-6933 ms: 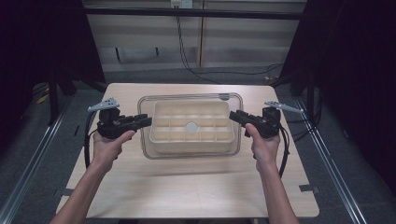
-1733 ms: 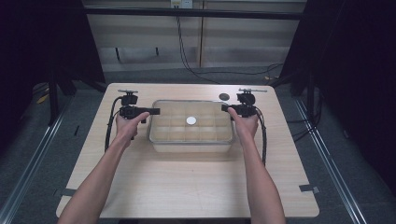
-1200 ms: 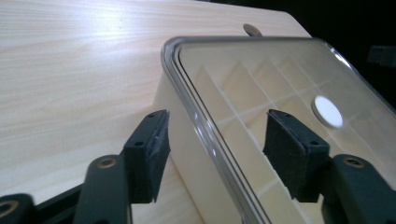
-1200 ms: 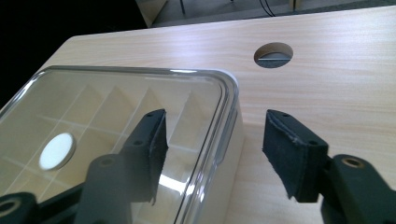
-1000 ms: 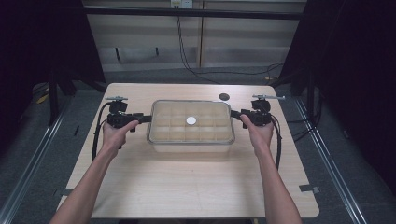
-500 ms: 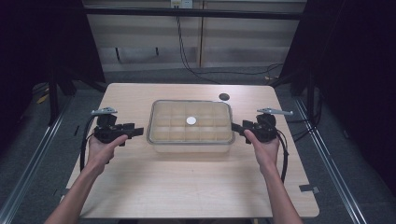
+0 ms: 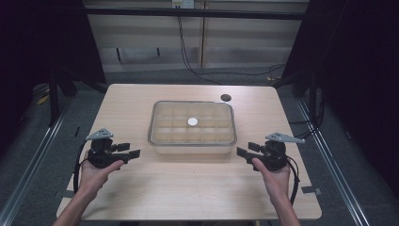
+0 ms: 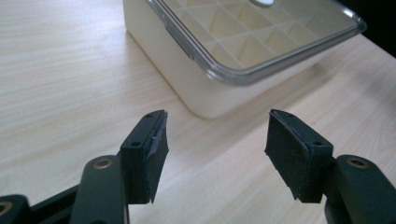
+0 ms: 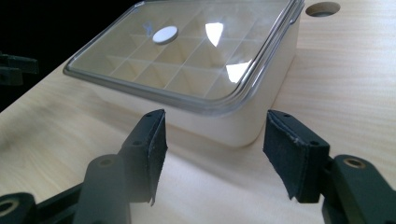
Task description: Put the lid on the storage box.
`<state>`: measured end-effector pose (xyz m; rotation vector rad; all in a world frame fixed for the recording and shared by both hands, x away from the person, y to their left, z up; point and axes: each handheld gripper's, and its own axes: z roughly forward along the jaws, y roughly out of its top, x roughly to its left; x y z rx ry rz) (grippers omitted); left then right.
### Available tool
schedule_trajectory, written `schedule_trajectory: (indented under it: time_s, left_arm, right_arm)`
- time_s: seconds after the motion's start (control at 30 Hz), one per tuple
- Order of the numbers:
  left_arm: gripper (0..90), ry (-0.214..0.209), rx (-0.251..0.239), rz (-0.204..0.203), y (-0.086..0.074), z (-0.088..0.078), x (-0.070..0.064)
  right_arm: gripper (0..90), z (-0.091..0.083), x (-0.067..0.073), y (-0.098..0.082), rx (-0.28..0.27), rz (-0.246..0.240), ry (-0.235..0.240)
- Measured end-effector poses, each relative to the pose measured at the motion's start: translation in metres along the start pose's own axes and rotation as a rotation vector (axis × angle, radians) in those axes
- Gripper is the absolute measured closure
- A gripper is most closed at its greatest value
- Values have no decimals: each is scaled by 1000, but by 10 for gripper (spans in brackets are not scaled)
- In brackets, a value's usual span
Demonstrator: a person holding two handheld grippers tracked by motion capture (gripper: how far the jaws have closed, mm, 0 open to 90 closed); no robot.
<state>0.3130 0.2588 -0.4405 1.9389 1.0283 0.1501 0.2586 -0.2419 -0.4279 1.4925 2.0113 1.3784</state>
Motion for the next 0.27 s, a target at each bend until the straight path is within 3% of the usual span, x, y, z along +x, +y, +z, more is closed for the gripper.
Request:
schedule_trajectory:
  time_s: [0.17,0.27]
  left_arm:
    - [343,-15,28,20,-23,-3,-9]
    - [328,-12,23,7,-31,-4,-10]
  right_arm:
    - [327,-4,-1,-24,8,6,-24]
    - [300,-6,-5,-31,-7,23,-18]
